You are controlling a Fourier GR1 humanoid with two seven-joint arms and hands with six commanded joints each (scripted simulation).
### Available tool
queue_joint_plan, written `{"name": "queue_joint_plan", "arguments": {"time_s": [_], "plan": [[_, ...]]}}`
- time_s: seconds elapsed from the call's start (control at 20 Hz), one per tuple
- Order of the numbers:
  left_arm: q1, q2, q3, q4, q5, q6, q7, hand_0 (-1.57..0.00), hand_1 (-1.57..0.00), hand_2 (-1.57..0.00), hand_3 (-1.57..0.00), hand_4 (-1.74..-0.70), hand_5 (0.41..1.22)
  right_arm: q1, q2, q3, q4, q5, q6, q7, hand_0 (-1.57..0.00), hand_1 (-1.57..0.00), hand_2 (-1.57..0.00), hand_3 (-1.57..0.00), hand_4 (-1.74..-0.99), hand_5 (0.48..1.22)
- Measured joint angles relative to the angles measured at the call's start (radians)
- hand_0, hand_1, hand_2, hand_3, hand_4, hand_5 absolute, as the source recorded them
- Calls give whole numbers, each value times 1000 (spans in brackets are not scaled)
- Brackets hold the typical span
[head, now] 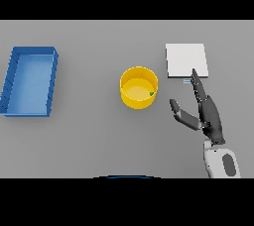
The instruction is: Pick up the red beaker and tilt it to pour out 1 green nut into yellow bowl. Pick up the yellow bowl and place it on the metallic measuring scale.
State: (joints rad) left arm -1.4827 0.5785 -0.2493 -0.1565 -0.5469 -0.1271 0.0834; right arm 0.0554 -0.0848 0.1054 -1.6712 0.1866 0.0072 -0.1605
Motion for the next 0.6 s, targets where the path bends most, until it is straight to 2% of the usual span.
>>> {"name": "queue_joint_plan", "arguments": {"time_s": [0.05,0.2,0.35,0.45,0.6], "plan": [[35,4,10,-11,18,39,33,-1571,-1571,-1571,-1562,-1740,1221,-1,-3,1,7,5,0,13,1,1,1,1,-1142,628],[159,19,96,-49,136,135,99,-1571,-1571,-1571,-1567,-1741,1221,11,-12,2,-6,-5,15,3,1,1,1,1,-1138,648],[283,13,148,-119,225,185,159,-1571,-1571,-1571,-1569,-1741,1221,-12,-15,-6,-7,-19,17,25,1,1,1,1,-1127,664],[397,12,164,-212,273,214,167,-1571,-1571,-1571,-1570,-1741,1221,9,-8,3,6,-17,25,7,1,1,1,1,-1141,673],[616,-6,169,-433,349,254,210,-1571,-1571,-1571,-1570,-1741,1221,10,-17,1,1,-2,12,-5,1,1,1,1,-1166,676]]}}
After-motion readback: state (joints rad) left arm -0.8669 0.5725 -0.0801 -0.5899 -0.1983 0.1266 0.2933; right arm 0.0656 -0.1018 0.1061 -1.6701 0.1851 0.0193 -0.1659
